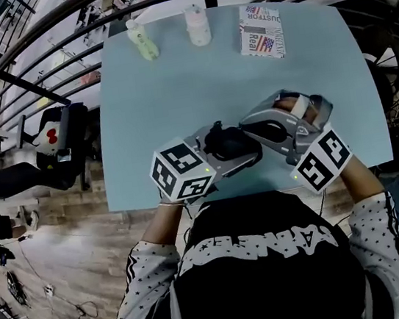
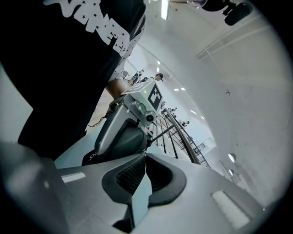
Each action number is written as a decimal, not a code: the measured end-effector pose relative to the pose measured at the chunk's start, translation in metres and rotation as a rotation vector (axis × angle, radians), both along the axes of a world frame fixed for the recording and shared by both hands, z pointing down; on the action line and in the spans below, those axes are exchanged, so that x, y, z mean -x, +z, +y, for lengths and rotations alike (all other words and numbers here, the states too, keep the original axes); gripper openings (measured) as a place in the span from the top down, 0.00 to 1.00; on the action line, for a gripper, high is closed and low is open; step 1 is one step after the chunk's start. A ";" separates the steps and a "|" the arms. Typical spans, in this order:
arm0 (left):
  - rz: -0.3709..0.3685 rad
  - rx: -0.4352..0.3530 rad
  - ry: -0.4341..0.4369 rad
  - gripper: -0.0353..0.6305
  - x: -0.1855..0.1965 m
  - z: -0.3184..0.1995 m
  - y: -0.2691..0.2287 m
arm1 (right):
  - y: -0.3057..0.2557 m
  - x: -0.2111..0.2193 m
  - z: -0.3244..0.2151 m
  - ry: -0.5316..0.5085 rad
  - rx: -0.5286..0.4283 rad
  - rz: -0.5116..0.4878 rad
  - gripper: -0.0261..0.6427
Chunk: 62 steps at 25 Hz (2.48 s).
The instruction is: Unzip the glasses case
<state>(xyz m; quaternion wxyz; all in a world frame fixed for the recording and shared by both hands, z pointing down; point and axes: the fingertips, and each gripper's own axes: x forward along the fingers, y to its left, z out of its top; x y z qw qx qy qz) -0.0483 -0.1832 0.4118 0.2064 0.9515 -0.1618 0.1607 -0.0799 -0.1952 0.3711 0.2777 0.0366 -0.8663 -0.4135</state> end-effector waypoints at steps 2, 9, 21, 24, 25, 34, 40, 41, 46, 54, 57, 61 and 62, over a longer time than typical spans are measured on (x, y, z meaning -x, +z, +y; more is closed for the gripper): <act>-0.033 -0.010 0.008 0.95 0.000 -0.001 0.004 | 0.002 0.001 0.000 -0.009 -0.004 0.016 0.94; -0.133 -0.036 0.032 0.95 0.001 -0.004 0.019 | 0.010 0.004 -0.003 -0.038 -0.026 0.065 0.94; -0.274 -0.060 0.075 0.95 0.003 -0.004 0.036 | 0.017 0.009 0.000 -0.065 -0.071 0.120 0.94; -0.287 -0.056 0.079 0.95 0.003 -0.004 0.040 | 0.020 0.010 0.000 -0.070 -0.080 0.131 0.94; -0.290 -0.054 0.080 0.95 0.003 -0.004 0.042 | 0.021 0.011 0.000 -0.072 -0.085 0.137 0.94; -0.355 -0.055 0.082 0.95 0.004 -0.002 0.055 | 0.031 0.013 0.005 -0.093 -0.142 0.186 0.94; -0.342 -0.071 0.068 0.95 0.004 -0.003 0.054 | 0.029 0.014 0.003 -0.077 -0.124 0.161 0.93; -0.336 -0.072 0.062 0.95 0.004 -0.003 0.053 | 0.028 0.014 0.003 -0.072 -0.108 0.146 0.91; -0.257 -0.064 0.026 0.95 0.003 -0.003 0.045 | 0.016 0.016 -0.004 -0.008 -0.061 0.027 0.90; -0.040 -0.075 -0.089 0.95 0.012 -0.012 0.013 | -0.013 -0.005 -0.030 0.166 0.071 -0.213 0.95; 0.043 -0.104 -0.150 0.95 0.020 -0.020 -0.004 | -0.025 -0.017 -0.037 0.227 0.147 -0.349 0.95; 0.143 -0.147 -0.215 0.95 0.031 -0.028 -0.027 | -0.034 -0.029 -0.043 0.296 0.211 -0.466 0.95; 0.164 -0.157 -0.232 0.95 0.034 -0.029 -0.032 | -0.036 -0.033 -0.045 0.320 0.251 -0.512 0.95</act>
